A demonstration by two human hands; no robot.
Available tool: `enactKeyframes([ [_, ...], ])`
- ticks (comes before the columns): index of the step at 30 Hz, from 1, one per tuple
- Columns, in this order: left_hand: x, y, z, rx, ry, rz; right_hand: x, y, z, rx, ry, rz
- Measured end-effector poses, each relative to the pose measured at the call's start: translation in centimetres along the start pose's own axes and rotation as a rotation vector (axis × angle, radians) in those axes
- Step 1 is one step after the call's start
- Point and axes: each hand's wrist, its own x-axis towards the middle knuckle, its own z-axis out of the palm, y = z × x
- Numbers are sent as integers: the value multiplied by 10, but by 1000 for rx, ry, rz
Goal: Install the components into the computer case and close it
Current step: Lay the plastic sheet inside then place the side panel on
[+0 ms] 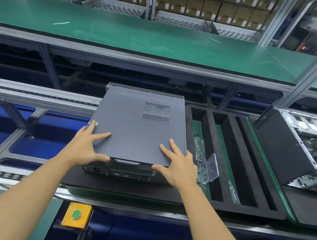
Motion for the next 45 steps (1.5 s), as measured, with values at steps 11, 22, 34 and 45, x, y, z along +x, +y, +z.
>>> enactKeyframes([
  [11, 4, 3, -8, -2, -86, -193, 2, 4, 0, 115, 7, 72],
  [22, 3, 13, -10, 72, -178, -149, 4, 3, 6, 155, 12, 52],
  [34, -5, 9, 1, 193, -32, -62, 8, 7, 16, -34, 18, 15],
  [45, -4, 18, -1, 179, 25, -108, 9, 4, 16, -9, 52, 54],
])
